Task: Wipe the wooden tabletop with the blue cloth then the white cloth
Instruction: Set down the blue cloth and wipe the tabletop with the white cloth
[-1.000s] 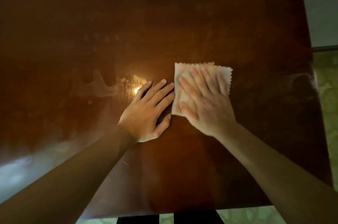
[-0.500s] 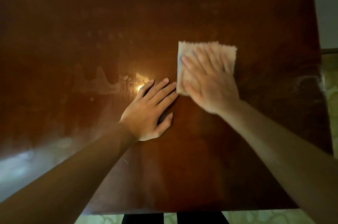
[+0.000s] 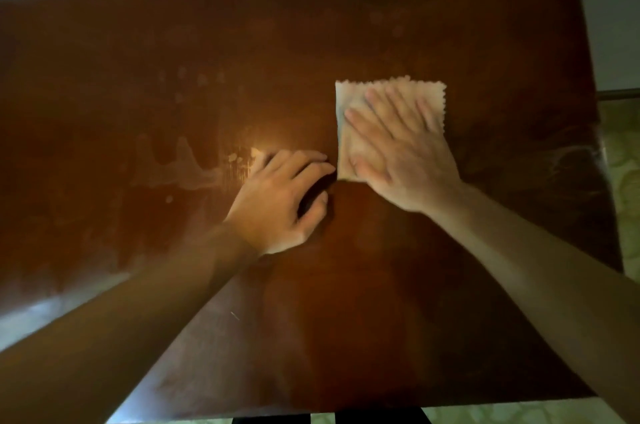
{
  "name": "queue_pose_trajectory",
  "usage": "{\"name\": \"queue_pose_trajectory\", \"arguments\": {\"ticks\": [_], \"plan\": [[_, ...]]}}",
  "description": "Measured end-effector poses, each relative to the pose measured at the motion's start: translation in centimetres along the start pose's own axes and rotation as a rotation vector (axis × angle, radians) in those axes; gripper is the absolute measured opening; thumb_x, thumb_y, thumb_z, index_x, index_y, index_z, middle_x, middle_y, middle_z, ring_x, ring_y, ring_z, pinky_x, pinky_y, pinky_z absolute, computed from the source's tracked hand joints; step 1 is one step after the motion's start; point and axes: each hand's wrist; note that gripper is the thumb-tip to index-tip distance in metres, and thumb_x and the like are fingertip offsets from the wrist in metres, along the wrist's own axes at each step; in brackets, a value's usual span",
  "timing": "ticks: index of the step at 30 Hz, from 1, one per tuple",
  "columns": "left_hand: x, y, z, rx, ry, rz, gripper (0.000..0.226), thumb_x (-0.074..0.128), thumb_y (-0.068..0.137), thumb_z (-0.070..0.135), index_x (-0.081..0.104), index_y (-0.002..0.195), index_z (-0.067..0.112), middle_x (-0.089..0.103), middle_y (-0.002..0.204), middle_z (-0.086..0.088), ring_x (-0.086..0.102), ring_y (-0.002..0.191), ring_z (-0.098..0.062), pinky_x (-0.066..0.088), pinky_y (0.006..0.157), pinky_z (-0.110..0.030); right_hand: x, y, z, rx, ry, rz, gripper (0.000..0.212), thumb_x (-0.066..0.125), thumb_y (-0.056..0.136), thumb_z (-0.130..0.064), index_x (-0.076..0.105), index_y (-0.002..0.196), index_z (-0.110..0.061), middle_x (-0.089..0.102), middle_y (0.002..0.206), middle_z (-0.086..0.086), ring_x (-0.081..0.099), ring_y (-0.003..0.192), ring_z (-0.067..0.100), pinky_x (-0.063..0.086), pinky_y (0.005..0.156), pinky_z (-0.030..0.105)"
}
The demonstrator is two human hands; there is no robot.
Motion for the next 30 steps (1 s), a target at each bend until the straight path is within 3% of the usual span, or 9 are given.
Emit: {"name": "queue_pose_trajectory", "arguments": {"ticks": [3,8,13,17,22,30], "plan": [[-0.9,2.8,-0.8,-0.095,0.072,0.013,0.040,0.050,0.096,0.034,0.064,0.128,0.016,0.060,0.135,-0.005,0.055,0.123,-0.027,0.034,0.102,-0.046,-1.3,4.3,2.1,0.080,0.006,-0.013,0.073,0.019,0.097,-0.060,0.017,0.163,-0.031,0.009,0.173,0.003,0.003,0.160,0.027,0.004,0.128,0.052],[-0.3,8.1,-0.8,-0.262,0.093,-0.054,0.054,0.037,0.099,0.046,0.047,0.147,0.022,0.039,0.158,-0.005,0.025,0.151,-0.027,0.014,0.120,-0.051,-0.6,3.3,1.5,0.119,0.021,0.038,0.069,0.021,0.103,-0.060,0.013,0.164,-0.029,0.007,0.173,0.004,0.001,0.160,0.027,0.005,0.128,0.053],[1.2,11.3,-1.0,-0.270,0.120,-0.105,0.060,0.022,0.102,0.053,0.033,0.155,0.027,0.028,0.165,-0.004,0.013,0.155,-0.028,0.008,0.123,-0.055,0.1,-0.4,1.5,0.076,0.032,0.043,0.067,0.030,0.100,-0.058,0.030,0.160,-0.028,0.022,0.170,0.005,0.013,0.159,0.027,0.011,0.127,0.055],[2.1,11.0,-1.3,-0.283,0.131,-0.092,0.062,0.021,0.103,0.055,0.031,0.157,0.025,0.026,0.166,-0.002,0.011,0.156,-0.025,0.004,0.124,-0.054,-0.8,2.6,3.5,0.026,-0.013,0.011,0.070,0.020,0.100,-0.060,0.023,0.162,-0.029,0.015,0.172,0.005,0.007,0.159,0.028,0.008,0.128,0.055],[2.5,10.8,-1.4,-0.273,0.129,-0.038,0.061,0.026,0.103,0.053,0.033,0.156,0.023,0.033,0.163,-0.004,0.018,0.154,-0.026,0.011,0.123,-0.057,-2.0,7.1,5.7,0.075,-0.011,0.006,0.071,0.015,0.098,-0.057,0.014,0.163,-0.028,0.006,0.173,0.005,-0.001,0.160,0.028,0.001,0.128,0.053],[2.7,10.9,-1.7,-0.257,0.139,-0.013,0.061,0.027,0.103,0.056,0.036,0.154,0.024,0.034,0.162,-0.005,0.020,0.154,-0.028,0.014,0.122,-0.057,-1.0,4.9,5.0,0.081,-0.001,0.039,0.066,0.017,0.102,-0.060,0.012,0.160,-0.029,0.014,0.171,0.006,0.008,0.159,0.029,0.009,0.127,0.057]]}}
Point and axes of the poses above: each hand's wrist, its own y-axis towards the middle knuckle, its own x-axis out of the palm, z = x × y
